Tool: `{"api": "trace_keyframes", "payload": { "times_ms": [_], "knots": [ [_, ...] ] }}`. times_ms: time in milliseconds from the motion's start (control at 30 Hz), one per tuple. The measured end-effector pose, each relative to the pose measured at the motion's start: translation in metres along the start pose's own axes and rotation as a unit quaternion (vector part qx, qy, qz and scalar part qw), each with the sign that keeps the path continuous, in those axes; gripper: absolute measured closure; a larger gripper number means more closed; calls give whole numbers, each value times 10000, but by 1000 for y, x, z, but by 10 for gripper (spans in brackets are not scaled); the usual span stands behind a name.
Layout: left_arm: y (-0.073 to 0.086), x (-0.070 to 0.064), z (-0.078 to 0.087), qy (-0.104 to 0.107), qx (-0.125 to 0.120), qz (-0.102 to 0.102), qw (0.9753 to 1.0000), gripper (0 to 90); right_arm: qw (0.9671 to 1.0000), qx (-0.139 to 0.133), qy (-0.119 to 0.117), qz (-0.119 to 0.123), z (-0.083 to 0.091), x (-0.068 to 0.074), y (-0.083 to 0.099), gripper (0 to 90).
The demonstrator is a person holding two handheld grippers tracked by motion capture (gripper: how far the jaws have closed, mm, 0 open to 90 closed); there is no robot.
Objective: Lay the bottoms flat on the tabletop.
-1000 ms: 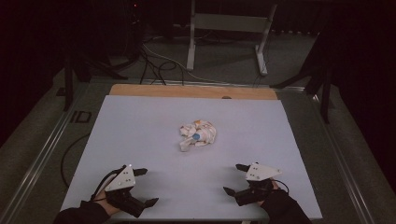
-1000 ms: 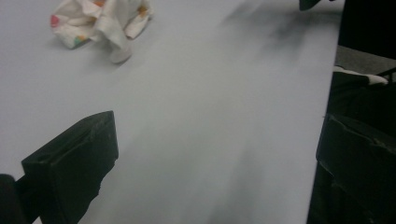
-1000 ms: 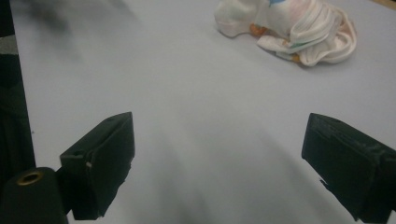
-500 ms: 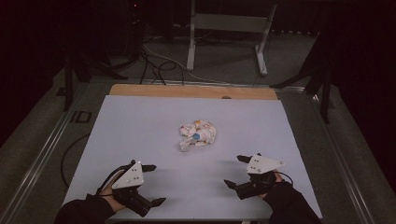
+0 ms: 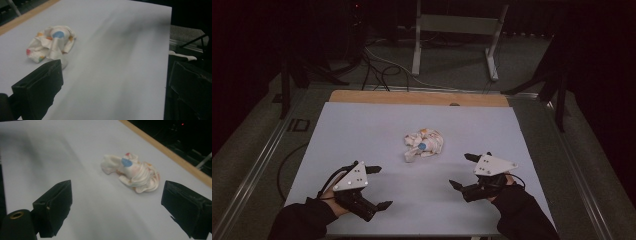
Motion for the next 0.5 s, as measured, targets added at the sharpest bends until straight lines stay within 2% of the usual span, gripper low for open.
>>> {"api": "trace_keyframes", "payload": {
  "times_ms": [333, 500],
  "knots": [
    [-10, 19, 2, -155, -45, 97, 9998, 0, 9997, -113, 209, 21, -7, -17, -17, 127],
    [-11, 31, -3, -241, 45, 187, 9995, 0, 9997, -56, 237, 20, -15, -21, -19, 127]
  ]
}}
Point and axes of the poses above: each handheld gripper's, and its own axes: z roughly backward along the jaws, y roughly out of its underside, x roughly to its left, the point moved 10 cm from there along -z, roughly forward along the jaws, and after that the axes turned 10 degrees about y, right-handed, at the moved point
